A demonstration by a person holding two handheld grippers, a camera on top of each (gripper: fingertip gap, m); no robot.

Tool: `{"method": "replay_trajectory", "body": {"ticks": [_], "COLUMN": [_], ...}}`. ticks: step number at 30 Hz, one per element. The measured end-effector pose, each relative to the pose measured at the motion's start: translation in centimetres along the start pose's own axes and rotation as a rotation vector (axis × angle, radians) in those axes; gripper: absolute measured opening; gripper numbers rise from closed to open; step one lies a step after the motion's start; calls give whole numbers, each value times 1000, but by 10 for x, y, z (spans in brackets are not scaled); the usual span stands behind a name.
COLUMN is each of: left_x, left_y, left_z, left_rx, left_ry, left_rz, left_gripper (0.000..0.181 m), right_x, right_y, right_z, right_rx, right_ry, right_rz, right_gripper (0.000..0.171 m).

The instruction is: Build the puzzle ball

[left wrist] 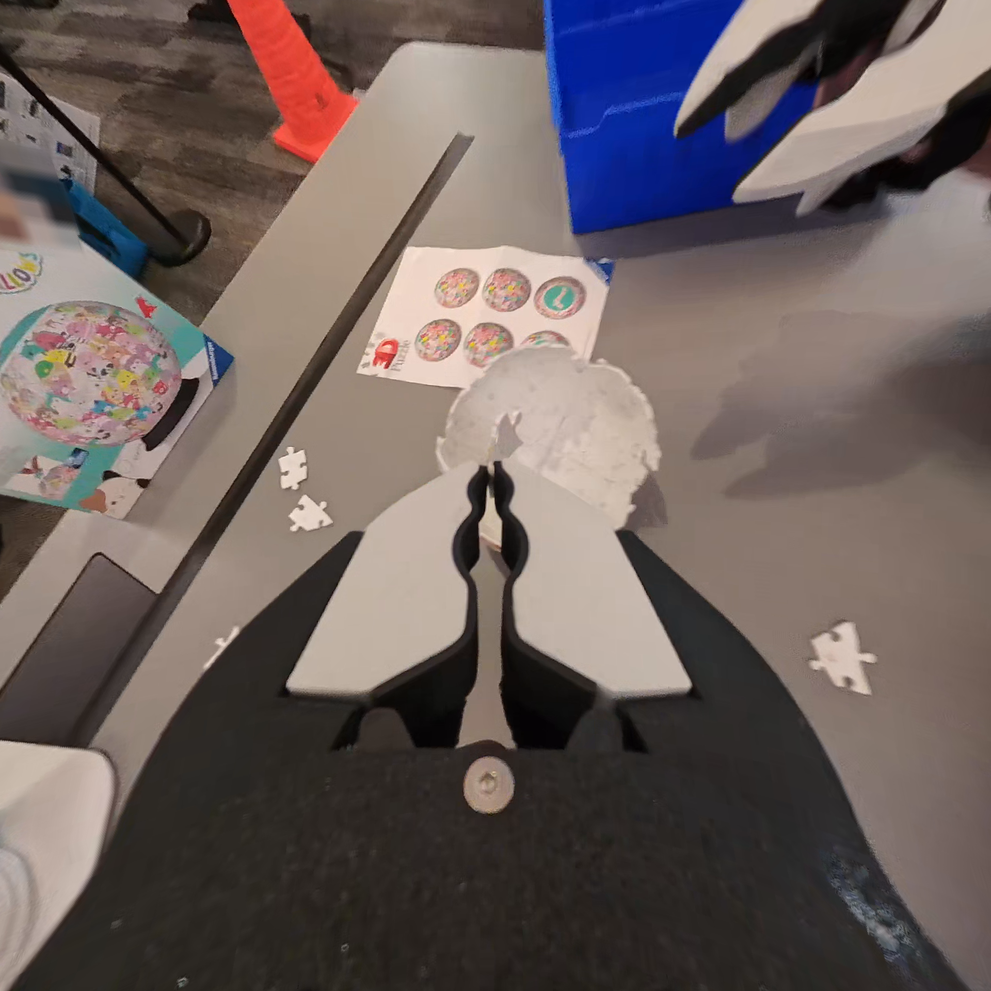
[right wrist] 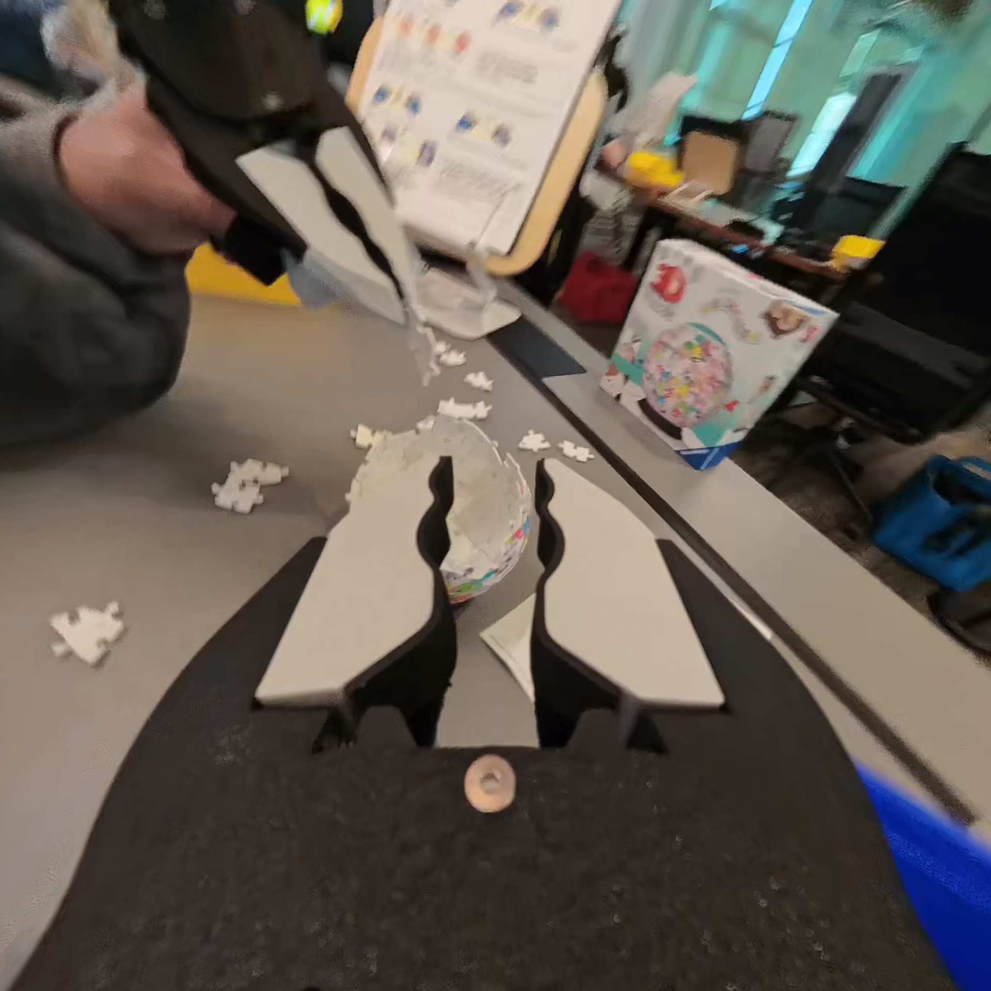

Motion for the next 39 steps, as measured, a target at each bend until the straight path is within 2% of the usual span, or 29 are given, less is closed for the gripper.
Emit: {"method": "replay_trajectory", "body": {"ticks": [3,5,7,10,14,17,20,25,31,39], "left_x": [19,27,31,40,55,64,67,68,68,53], "left_y": [-3,-3,-2,-6,-13,-14,-14,-14,-14,-13], "left_z": [-11,-16,-20,-24,-31,-33,-33,-30,-26,-4], "left_rx": [39,60,68,84,95,81,89,87,159,284], "left_ry": [15,36,48,61,40,-3,-4,6,30,158], "left_rz": [-85,-104,-102,-136,-174,-173,-184,-186,-152,-68], "left_gripper": [2,2,2,2,2,2,2,2,2,2], "right_x": [41,68,90,106,115,115,108,95,87,124], "right_y": [10,11,10,1,-21,-27,-15,11,10,-12], "right_z": [15,26,34,39,35,40,54,76,77,60], "right_rx": [-111,-123,-104,-86,-90,-144,-200,-132,-175,-131], "right_ry": [176,182,196,207,219,205,163,71,24,175], "right_rz": [-222,-335,-399,-386,-390,-475,-449,-413,-446,-471], "right_gripper": [29,27,22,13,15,19,20,20,20,26]}}
Point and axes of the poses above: each gripper's, where its closed fingertips meet, x out along the fingers, y out of its top, z = x × y across the jaws, the point moved 8 cm from there along -x, back along the fingers, and after that the axes turned 5 degrees about z, right-handed, at the moved point
